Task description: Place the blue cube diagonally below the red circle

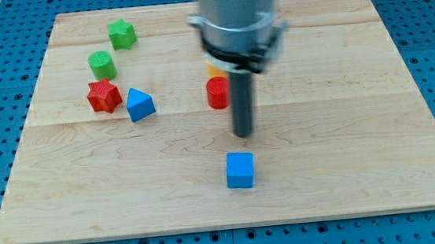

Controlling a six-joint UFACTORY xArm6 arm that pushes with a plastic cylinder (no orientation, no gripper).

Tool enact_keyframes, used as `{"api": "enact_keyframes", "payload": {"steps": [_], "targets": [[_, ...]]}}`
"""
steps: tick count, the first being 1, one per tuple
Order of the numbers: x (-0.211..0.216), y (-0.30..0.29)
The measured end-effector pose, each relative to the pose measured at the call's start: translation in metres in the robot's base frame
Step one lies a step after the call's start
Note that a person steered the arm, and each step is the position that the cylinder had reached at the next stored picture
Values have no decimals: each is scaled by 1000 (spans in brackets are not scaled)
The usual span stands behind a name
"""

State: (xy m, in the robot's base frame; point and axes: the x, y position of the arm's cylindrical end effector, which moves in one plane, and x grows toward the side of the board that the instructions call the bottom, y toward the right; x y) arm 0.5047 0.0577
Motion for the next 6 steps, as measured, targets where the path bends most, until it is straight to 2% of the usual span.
{"api": "enact_keyframes", "payload": {"steps": [1,2,3,5,6], "targets": [[76,34],[92,-33],[61,-69],[58,-44],[32,-12]]}}
